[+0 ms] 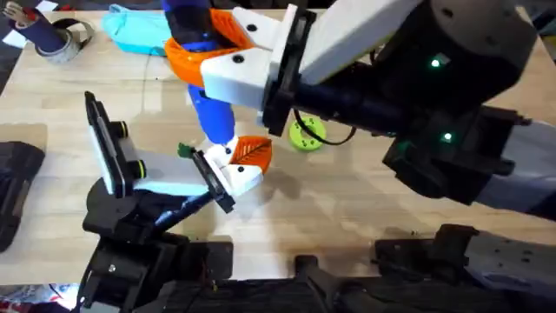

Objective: Pick up the gripper from the table and insert it into the empty holder that is missing its gripper. Then pick up a screw, insert it into the mounting hole, and use the screwdriver to tighten it. Finally, clean up the table by picking up the vegetable and placing it into the bucket.

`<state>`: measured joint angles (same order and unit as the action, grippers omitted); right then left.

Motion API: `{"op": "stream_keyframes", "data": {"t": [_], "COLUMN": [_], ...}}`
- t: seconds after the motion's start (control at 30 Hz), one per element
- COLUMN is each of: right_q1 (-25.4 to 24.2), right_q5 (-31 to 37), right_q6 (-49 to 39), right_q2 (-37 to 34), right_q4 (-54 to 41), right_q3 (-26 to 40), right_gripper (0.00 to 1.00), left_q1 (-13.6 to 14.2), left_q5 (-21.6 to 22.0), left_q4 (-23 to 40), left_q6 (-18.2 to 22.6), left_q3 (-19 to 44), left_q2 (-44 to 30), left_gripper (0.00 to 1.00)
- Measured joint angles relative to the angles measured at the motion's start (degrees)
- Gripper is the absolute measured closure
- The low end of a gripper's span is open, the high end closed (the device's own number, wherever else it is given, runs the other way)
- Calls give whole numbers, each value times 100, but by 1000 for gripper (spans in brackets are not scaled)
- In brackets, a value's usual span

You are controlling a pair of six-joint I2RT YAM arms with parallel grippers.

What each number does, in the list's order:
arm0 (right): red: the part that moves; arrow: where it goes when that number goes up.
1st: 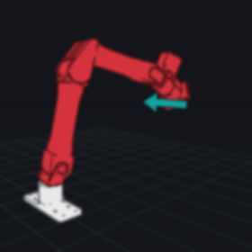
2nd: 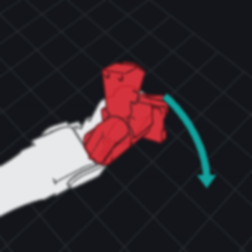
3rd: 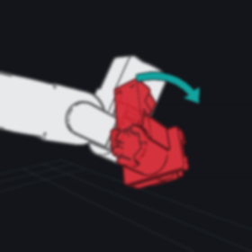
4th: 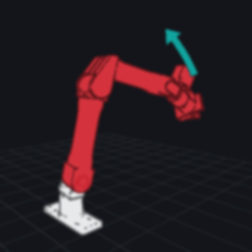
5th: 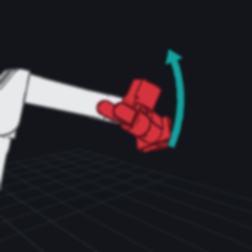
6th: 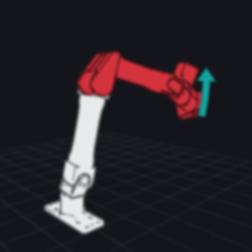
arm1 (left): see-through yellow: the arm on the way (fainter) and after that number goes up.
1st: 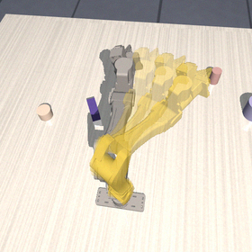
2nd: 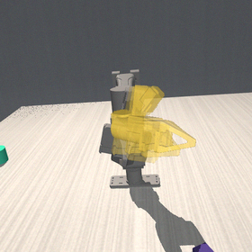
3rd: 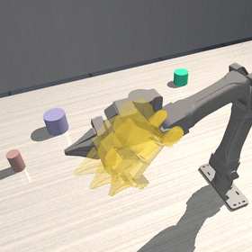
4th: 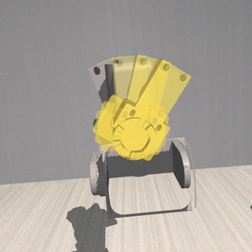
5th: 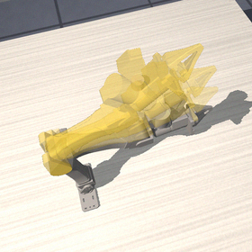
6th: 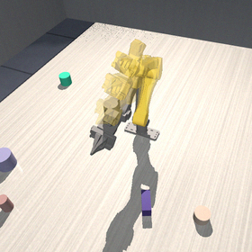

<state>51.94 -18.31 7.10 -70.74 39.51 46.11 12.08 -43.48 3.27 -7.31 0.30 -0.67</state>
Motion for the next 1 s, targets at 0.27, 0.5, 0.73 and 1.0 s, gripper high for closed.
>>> {"op": "stream_keyframes", "data": {"t": [0.27,0.5,0.73,1.0], "right_q1": [0,0,0,2], "right_q5": [0,20,18,-4], "right_q6": [-7,-156,-168,-202], "right_q2": [2,9,17,19], "right_q4": [-55,-322,-372,-299], "right_q3": [0,2,2,0], "right_gripper": [977,977,977,977], "left_q1": [0,0,0,0], "left_q5": [0,-11,-22,-24], "left_q4": [0,13,13,8], "left_q6": [0,-24,-50,-44], "left_q3": [0,0,0,0], "left_q2": [0,-4,-2,-2], "left_gripper": [981,981,981,981]}}
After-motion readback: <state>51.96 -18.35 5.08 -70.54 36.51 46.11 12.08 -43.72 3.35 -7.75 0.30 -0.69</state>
